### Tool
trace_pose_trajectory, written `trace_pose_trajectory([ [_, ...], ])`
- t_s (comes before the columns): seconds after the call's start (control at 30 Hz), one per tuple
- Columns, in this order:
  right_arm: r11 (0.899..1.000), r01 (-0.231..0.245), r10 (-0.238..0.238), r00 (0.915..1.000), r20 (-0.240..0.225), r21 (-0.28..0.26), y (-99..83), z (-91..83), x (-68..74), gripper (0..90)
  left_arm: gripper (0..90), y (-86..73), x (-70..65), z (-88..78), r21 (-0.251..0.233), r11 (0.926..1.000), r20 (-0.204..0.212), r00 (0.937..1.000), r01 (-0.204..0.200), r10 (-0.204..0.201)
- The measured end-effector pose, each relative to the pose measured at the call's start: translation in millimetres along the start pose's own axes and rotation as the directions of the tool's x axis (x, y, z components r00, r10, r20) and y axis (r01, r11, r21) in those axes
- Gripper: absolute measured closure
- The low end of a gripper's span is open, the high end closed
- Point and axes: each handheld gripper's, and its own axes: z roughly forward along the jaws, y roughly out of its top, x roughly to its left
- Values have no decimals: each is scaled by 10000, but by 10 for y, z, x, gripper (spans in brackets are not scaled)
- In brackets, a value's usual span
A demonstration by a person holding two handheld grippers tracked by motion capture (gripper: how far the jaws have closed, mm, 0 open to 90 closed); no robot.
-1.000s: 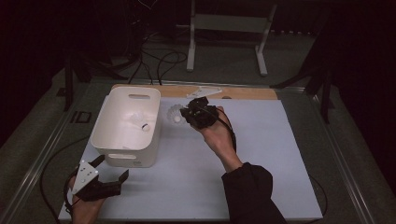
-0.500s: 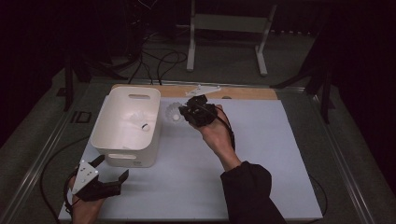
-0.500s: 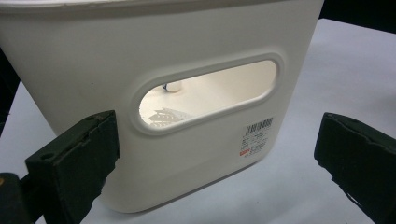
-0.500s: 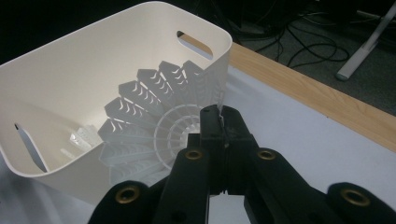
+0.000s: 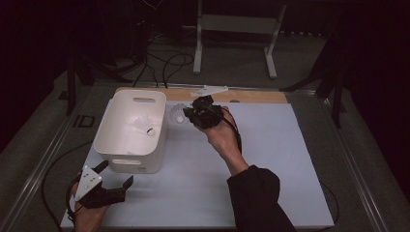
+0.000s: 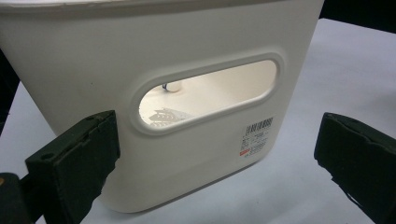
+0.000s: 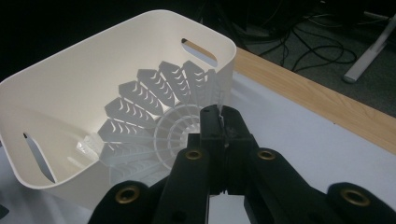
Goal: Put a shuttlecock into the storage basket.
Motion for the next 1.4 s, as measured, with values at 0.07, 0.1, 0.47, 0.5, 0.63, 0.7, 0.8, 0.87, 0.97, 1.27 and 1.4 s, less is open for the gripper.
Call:
trace_pose_trajectory([
  [0.07,10000,-29,29,10000,-33,-12,11,3,0,892,11,0,-1,1,-16,10000,-3,10000,19,-19],
  [0.1,10000,-44,44,10000,-26,-26,16,5,0,893,10,-1,0,1,1,10000,-5,10000,12,-12],
  [0.47,9998,-52,50,9999,-151,-183,79,31,22,893,11,0,-2,2,5,10000,-2,10000,11,-11],
  [0.5,9998,-37,34,9999,-161,-198,85,35,23,893,11,0,-2,1,5,10000,0,10000,3,-3],
  [0.63,9997,-74,68,9997,-243,-243,108,47,30,893,11,0,1,1,-5,10000,-10,10000,15,-15],
  [0.7,9997,-69,64,9997,-218,-244,113,51,31,893,11,0,-1,2,-5,10000,-5,10000,7,-7],
  [0.8,9996,-74,66,9996,-273,-285,133,65,48,893,11,0,1,1,-18,10000,-18,10000,-3,3],
  [0.87,9995,-73,63,9995,-313,-312,145,72,58,893,11,1,2,1,-1,10000,-13,10000,-30,30],
  [0.97,9994,-63,50,9993,-359,-342,167,81,80,892,11,2,-1,3,-30,10000,-12,10000,21,-21],
  [1.27,9989,12,-39,9984,-567,-478,212,104,102,892,11,2,-1,3,-25,10000,-16,10000,1,-1],
  [1.4,9986,-27,-6,9980,-625,-524,224,121,105,893,11,2,0,4,-24,10000,-16,10000,-6,6],
])
